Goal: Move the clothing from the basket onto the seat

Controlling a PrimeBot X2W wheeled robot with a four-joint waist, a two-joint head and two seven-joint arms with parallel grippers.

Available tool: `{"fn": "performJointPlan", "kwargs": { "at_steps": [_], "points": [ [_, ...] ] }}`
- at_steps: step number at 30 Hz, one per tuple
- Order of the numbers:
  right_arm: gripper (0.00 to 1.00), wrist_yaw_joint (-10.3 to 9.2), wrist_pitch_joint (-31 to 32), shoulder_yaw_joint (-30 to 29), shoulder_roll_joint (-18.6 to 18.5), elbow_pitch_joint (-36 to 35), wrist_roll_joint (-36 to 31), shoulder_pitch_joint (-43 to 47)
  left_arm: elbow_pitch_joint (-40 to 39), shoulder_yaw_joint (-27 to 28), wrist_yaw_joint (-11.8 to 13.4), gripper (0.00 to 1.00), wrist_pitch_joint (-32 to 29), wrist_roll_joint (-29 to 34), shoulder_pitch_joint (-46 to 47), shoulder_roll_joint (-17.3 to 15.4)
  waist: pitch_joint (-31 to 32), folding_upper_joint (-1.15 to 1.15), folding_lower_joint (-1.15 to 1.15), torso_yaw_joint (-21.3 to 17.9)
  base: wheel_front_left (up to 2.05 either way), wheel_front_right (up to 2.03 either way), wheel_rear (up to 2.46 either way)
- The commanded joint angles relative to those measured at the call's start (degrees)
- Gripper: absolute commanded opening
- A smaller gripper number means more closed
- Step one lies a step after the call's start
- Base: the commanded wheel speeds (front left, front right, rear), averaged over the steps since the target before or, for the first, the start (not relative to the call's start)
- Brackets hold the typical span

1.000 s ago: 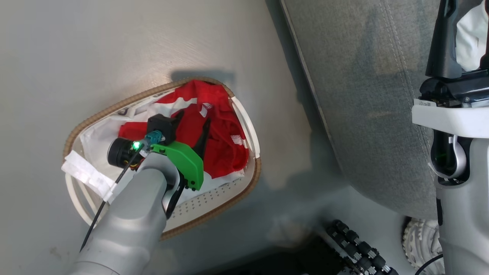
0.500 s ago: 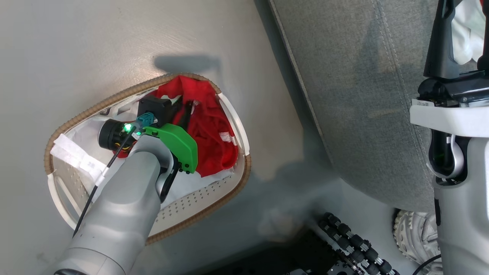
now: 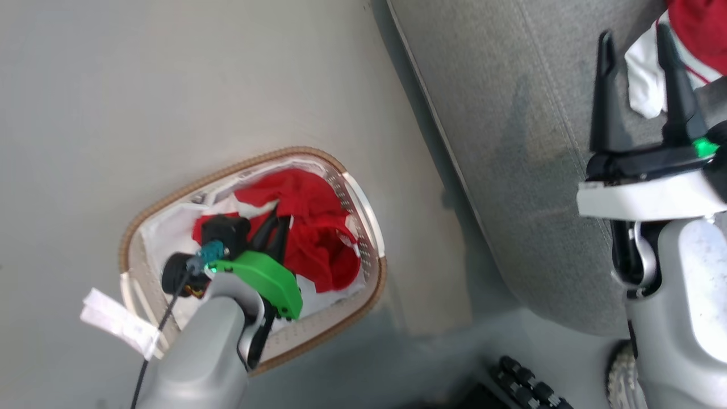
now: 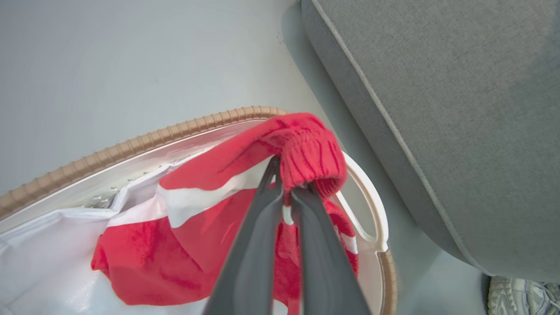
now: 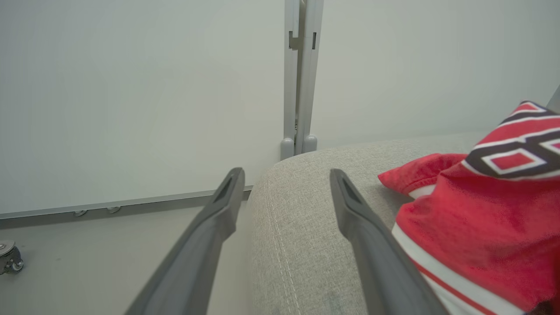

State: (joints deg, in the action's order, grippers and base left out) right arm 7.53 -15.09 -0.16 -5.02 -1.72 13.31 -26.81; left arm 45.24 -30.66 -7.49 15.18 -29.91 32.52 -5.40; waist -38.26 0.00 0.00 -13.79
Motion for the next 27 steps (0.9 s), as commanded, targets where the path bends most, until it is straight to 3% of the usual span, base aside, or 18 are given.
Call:
{"fn": "performJointPlan", "kwargs": {
  "at_steps": [1,15,27],
  "points": [
    [1.00,-0.08,-0.1,0.5,-0.6,1.0,-0.4,1.7,-1.4,0.7,0.0,0.00,-0.1,0.9,-2.3,0.2,8.1,0.00,0.00,5.1,0.00,0.00,0.00],
    [1.00,-0.08,-0.1,7.7,-1.2,10.0,-0.6,14.3,-20.8,7.7,0.0,0.00,0.0,6.5,-18.6,0.5,26.3,0.00,0.00,14.7,0.00,0.00,0.00],
    [1.00,-0.08,-0.1,12.9,-1.5,14.9,-0.9,21.6,-34.4,6.5,0.0,0.00,-0.1,9.1,-13.7,-0.1,34.0,0.00,0.00,18.0,0.00,0.00,0.00]
  ]
}}
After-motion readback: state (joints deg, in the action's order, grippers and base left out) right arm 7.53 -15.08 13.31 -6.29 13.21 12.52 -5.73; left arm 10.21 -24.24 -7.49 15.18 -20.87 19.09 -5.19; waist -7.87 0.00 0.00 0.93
